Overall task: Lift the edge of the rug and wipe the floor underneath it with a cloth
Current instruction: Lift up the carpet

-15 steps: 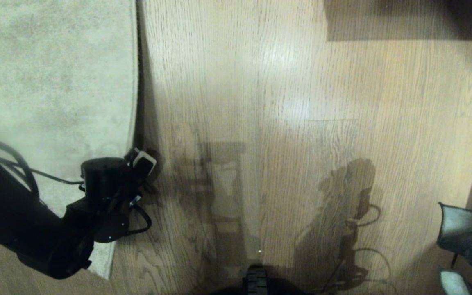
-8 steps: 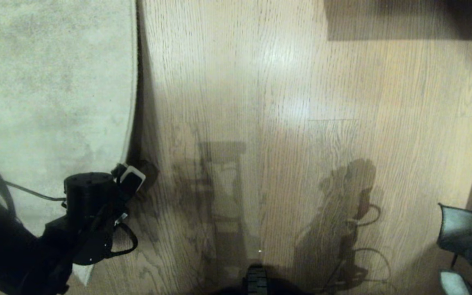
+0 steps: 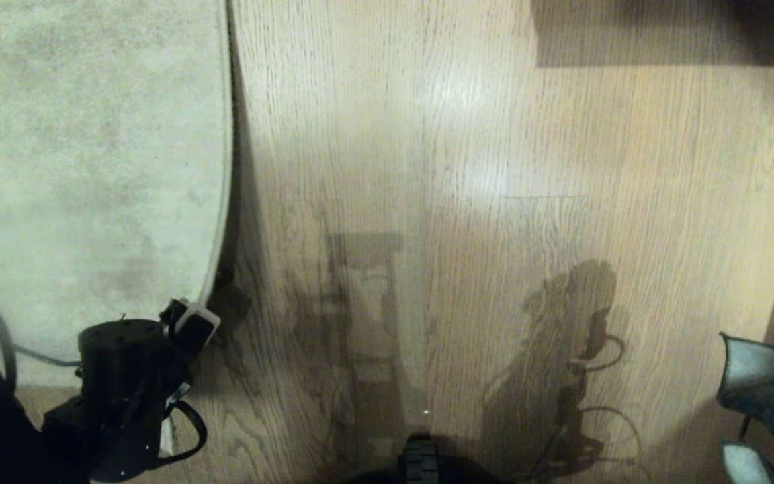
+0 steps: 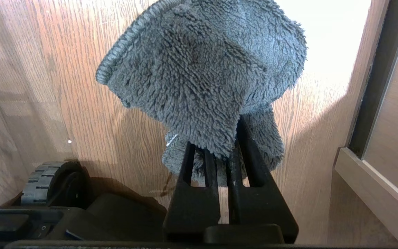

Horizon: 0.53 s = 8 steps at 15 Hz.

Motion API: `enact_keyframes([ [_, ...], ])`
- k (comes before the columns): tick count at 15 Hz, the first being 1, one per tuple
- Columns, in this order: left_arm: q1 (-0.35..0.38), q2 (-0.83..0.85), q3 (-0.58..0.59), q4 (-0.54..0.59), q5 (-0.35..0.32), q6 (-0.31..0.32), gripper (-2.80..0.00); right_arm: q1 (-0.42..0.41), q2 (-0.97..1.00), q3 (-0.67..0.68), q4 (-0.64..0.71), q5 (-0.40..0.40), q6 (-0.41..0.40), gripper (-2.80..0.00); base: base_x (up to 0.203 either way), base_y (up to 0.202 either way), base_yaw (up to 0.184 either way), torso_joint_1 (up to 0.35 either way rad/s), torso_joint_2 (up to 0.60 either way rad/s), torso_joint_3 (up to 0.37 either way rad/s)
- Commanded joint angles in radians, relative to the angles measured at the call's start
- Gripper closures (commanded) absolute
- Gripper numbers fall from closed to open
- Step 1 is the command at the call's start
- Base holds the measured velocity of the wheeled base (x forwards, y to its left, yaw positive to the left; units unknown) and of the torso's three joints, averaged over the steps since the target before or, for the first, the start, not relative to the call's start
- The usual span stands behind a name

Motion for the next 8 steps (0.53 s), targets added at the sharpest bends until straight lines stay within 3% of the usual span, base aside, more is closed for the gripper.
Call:
enact_keyframes([
  [1, 0.001, 0.119, 0.043, -0.141, 0.003, -0.007, -2.8, 0.0, 0.001, 0.0, 0.0, 0.0, 0.0, 0.0, 0.0, 0.0, 0.0, 0.0, 0.0, 0.0],
  [3, 0.002, 0.217, 0.067, -0.282, 0.003, -0.009, -2.8, 0.0, 0.001, 0.0, 0.0, 0.0, 0.0, 0.0, 0.0, 0.0, 0.0, 0.0, 0.0, 0.0],
  [5, 0.003, 0.225, 0.084, -0.309, 0.004, -0.005, -2.8, 0.001, 0.001, 0.0, 0.0, 0.0, 0.0, 0.0, 0.0, 0.0, 0.0, 0.0, 0.0, 0.0],
  [6, 0.009, 0.226, 0.088, -0.309, 0.004, -0.005, 0.0, 0.001, 0.001, 0.0, -0.001, 0.0, 0.0, 0.0, 0.0, 0.0, 0.0, 0.0, 0.0, 0.0],
  [8, 0.011, 0.226, 0.085, -0.309, 0.002, -0.009, 0.0, 0.0, 0.001, 0.0, 0.0, 0.0, 0.0, 0.0, 0.0, 0.0, 0.0, 0.0, 0.0, 0.0],
])
